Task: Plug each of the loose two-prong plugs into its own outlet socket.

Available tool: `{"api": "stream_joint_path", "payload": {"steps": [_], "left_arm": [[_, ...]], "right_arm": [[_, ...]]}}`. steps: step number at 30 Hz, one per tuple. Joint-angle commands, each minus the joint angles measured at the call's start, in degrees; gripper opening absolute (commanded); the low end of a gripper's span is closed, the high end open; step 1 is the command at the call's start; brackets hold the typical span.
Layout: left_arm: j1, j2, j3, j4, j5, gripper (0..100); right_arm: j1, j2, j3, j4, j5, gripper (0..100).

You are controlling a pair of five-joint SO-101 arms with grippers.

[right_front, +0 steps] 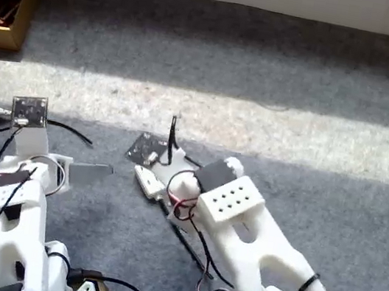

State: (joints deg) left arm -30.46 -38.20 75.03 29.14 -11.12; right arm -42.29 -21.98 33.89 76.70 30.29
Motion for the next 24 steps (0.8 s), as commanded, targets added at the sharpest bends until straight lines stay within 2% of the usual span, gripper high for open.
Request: {"api": "stream_joint_path", "payload": {"steps": [1,7,11,15,17,20,24], "left_arm": [[3.30,-0.57,-7.78,3.96,-0.18,61],[10.15,-0.57,-25.27,24.35,-0.26,62],[12.18,-0.57,-39.96,37.89,-0.26,62],[15.43,-0.57,-50.59,49.76,-0.18,62],[18.07,-0.57,-52.18,52.66,0.09,62],[20.44,-0.57,-52.09,53.01,0.35,62],[22.99,-0.57,-52.09,52.92,4.22,62]], "right_arm": [[1.19,-0.31,-16.75,8.57,-3.25,0.5],[-0.13,5.05,-29.32,12.97,-8.18,0.5],[0.04,9.71,-31.25,13.05,-8.62,0.6],[-1.63,9.54,-29.49,10.24,-13.27,0.6],[-3.30,6.90,-27.56,7.34,-13.80,0.6],[-3.82,1.71,-24.13,5.32,-14.07,0.6],[-4.09,-5.76,-21.23,5.32,-14.15,0.6]]}}
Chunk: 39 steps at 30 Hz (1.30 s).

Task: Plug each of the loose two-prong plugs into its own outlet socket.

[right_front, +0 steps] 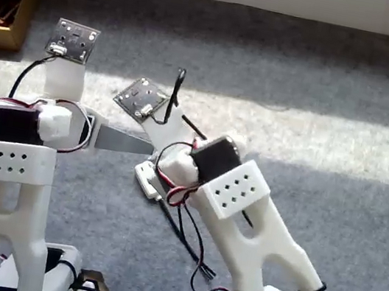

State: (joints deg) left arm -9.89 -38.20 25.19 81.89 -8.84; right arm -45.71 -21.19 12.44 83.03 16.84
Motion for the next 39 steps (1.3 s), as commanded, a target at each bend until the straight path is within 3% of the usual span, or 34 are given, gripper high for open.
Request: {"api": "stream_joint_path", "payload": {"steps": [1,15,26,34,39], "left_arm": [[3.30,-0.31,-2.15,-0.18,2.46,62],[4.79,-0.57,15.87,-17.58,3.69,62],[4.53,-0.57,17.54,-18.20,3.60,62],[-9.01,-0.22,18.07,-26.02,3.60,62],[-16.31,-0.57,25.54,-27.43,3.87,62]], "right_arm": [[-0.66,-8.31,0.48,-1.01,-0.70,0.6],[-0.66,-14.90,0.48,0.40,-0.26,0.6],[-0.31,-14.81,0.75,0.40,-0.26,0.6],[1.54,-10.15,2.42,3.65,2.20,0.6],[2.15,3.74,-6.37,5.14,2.29,0.6]]}}
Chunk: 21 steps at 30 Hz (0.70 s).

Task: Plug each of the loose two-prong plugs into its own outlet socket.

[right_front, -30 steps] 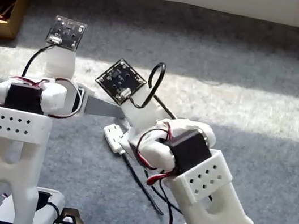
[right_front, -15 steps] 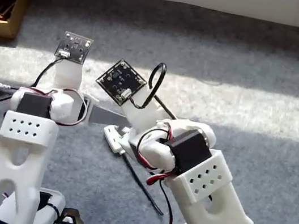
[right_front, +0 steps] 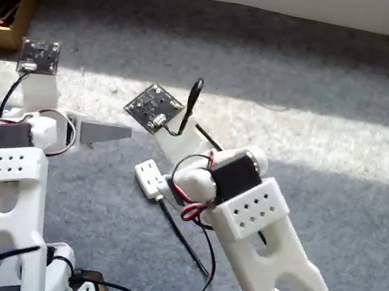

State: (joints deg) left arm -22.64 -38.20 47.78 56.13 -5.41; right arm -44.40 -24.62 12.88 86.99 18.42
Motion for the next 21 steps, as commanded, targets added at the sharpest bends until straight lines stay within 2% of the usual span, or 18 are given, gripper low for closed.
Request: {"api": "stream_joint_path", "payload": {"steps": [1,5,9,12,16,18,21], "left_arm": [[-4.44,-0.57,5.49,-2.64,0.44,62],[-6.73,-0.57,15.08,-5.54,0.70,62],[-8.84,-0.57,19.65,-8.97,4.66,62],[-11.65,-0.57,20.00,-10.81,6.42,62],[-11.65,-0.48,20.26,-11.34,6.95,62],[-11.65,-0.22,20.35,-11.96,6.95,62],[-11.65,-0.57,21.76,-12.04,6.86,62]], "right_arm": [[0.84,11.30,-10.33,2.51,0.79,0.6],[0.84,29.14,-28.18,11.21,4.92,0.6],[1.27,41.54,-46.99,14.20,3.96,0.6],[1.45,46.29,-50.77,14.11,3.08,0.6],[2.95,50.95,-50.95,14.02,3.08,0.6],[3.56,52.18,-50.86,14.02,7.56,0.6],[3.21,52.00,-46.64,14.11,21.27,0.6]]}}
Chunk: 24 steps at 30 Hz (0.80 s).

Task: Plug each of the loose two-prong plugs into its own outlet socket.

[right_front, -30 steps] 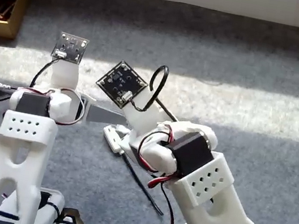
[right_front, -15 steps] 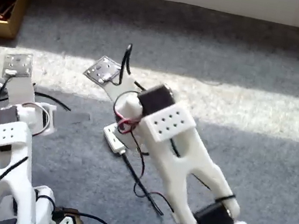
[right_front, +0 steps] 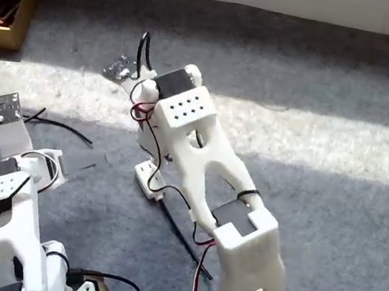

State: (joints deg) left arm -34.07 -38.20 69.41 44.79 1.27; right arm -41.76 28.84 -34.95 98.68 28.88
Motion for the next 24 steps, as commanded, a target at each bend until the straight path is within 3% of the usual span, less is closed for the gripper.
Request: {"api": "stream_joint_path", "payload": {"steps": [1,7,15,24], "left_arm": [[-0.22,-0.57,0.40,-0.70,0.00,62],[-0.22,-0.31,0.40,-0.70,0.00,62],[-0.22,-0.22,0.48,-0.70,0.00,62],[-0.22,-0.13,0.66,-0.70,0.00,62]], "right_arm": [[0.40,-1.98,2.86,2.42,13.80,0.6],[-0.84,-6.20,7.08,2.15,25.41,0.6],[-3.30,-13.05,7.08,2.15,30.77,0.6],[-4.79,-13.76,10.15,2.24,44.48,0.7]]}}
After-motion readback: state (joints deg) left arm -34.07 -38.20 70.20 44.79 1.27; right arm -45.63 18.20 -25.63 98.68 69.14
